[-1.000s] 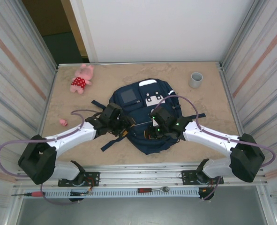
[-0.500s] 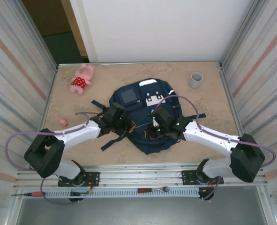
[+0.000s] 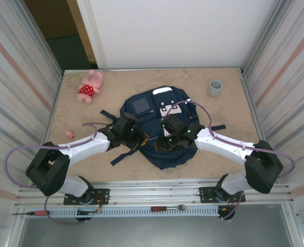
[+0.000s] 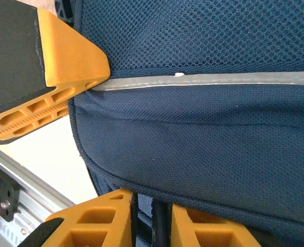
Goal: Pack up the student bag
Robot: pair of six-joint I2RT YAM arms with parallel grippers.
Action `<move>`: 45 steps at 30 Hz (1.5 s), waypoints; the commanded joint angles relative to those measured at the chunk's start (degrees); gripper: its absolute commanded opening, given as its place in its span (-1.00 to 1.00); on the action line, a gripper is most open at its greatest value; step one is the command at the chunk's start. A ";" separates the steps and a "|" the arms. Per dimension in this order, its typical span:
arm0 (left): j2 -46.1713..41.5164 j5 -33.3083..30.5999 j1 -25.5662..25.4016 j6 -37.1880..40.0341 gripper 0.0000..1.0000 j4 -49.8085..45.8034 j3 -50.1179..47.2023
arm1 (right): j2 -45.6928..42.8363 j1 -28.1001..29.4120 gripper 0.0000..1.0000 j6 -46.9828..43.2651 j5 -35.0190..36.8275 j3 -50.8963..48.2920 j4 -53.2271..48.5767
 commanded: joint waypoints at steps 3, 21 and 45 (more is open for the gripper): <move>-2.30 0.83 -0.05 1.79 -1.00 -1.23 1.87 | 1.91 0.20 -0.77 -3.32 1.70 2.97 -4.10; -2.40 9.06 22.62 26.66 -0.96 -13.86 4.31 | -4.31 -4.29 -1.00 -4.13 -1.13 1.72 -4.55; -17.23 -4.16 5.96 -2.99 0.17 -3.60 -5.34 | 2.13 0.79 -1.00 1.74 0.40 2.62 7.75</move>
